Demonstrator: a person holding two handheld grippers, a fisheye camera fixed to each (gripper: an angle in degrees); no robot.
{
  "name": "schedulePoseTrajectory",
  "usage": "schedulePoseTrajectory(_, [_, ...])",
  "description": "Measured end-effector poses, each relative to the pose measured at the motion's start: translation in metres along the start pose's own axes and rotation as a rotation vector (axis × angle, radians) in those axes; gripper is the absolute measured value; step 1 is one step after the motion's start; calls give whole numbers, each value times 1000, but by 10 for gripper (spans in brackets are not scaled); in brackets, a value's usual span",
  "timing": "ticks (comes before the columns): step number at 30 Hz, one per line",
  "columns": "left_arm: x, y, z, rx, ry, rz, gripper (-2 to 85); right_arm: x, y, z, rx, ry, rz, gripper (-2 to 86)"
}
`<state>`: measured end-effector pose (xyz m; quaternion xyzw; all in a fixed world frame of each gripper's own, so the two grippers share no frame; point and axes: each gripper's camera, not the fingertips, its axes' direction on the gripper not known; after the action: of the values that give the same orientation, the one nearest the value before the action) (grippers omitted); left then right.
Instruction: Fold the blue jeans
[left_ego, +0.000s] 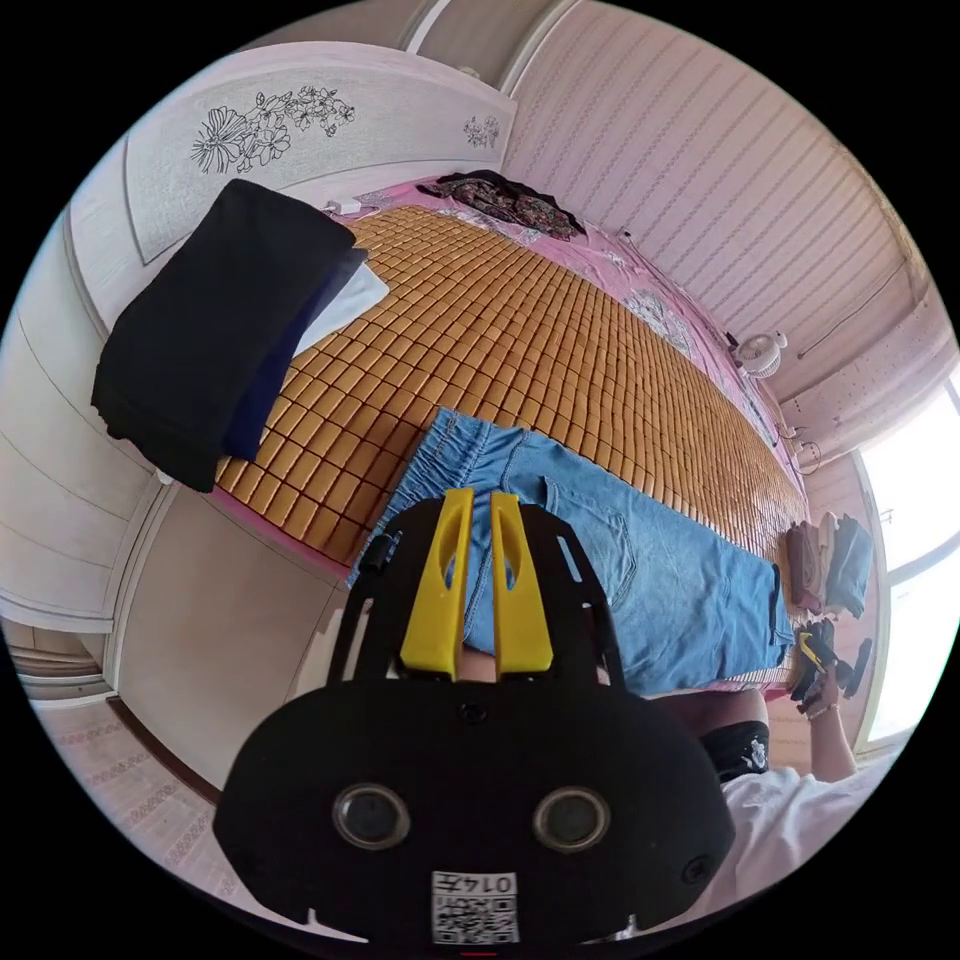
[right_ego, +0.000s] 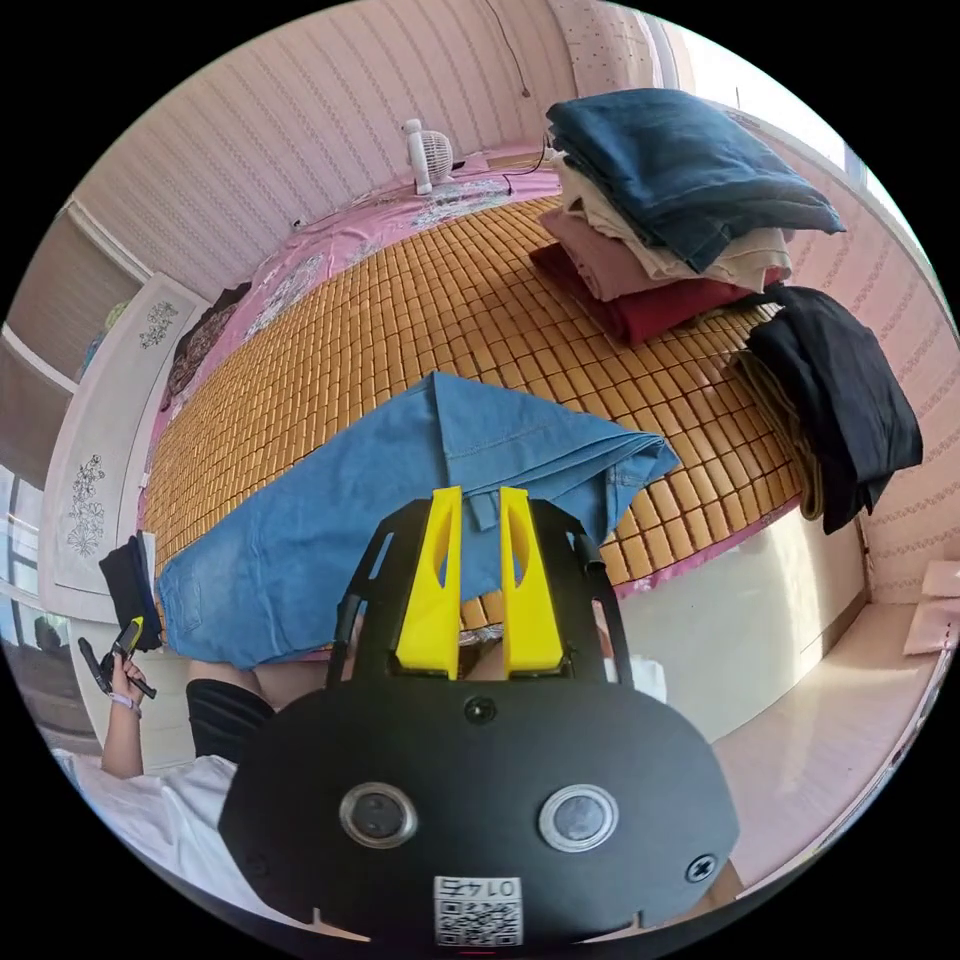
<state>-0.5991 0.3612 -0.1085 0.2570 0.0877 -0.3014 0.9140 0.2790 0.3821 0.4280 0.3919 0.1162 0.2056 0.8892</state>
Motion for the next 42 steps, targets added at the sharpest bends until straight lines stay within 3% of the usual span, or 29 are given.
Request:
schedulePoseTrajectory(5, [16,-32,36,-75,-66,12,59,-41,-18,48,-127,29,-57,116])
schedulePoseTrajectory(8, [29,-42,76,-271,-144,62,55,-48,-29,73,-197,119,-7,88])
schedulePoseTrajectory(11, [41,-47,75,-187,-201,105,44,-46,-36,75,-164,212,82,39])
schedulePoseTrajectory(18, [52,-96,80,-153,-226,137,-4,-47,-83,63,-112,241,19,5])
schedulePoseTrajectory(23, [62,-139,69,-45,-177,60,-9,-45,-139,30,32,150,58,6])
schedulePoseTrajectory(29, [68,-153,68,-50,-210,120,-10,-39,-178,20,57,237,117,49])
schedulePoseTrajectory(32, [61,-148,68,-53,-199,104,-10,-58,-161,27,57,304,7,60])
schedulePoseTrajectory(37, [52,-145,54,-36,-156,72,-10,-96,-118,88,-196,225,-291,81])
schedulePoseTrajectory(39, [52,-145,44,-9,-159,97,-10,-101,-111,91,-143,236,-304,16])
schedulePoseTrajectory(42, [51,-143,22,59,-133,99,-10,-106,-119,96,-222,279,-377,-2])
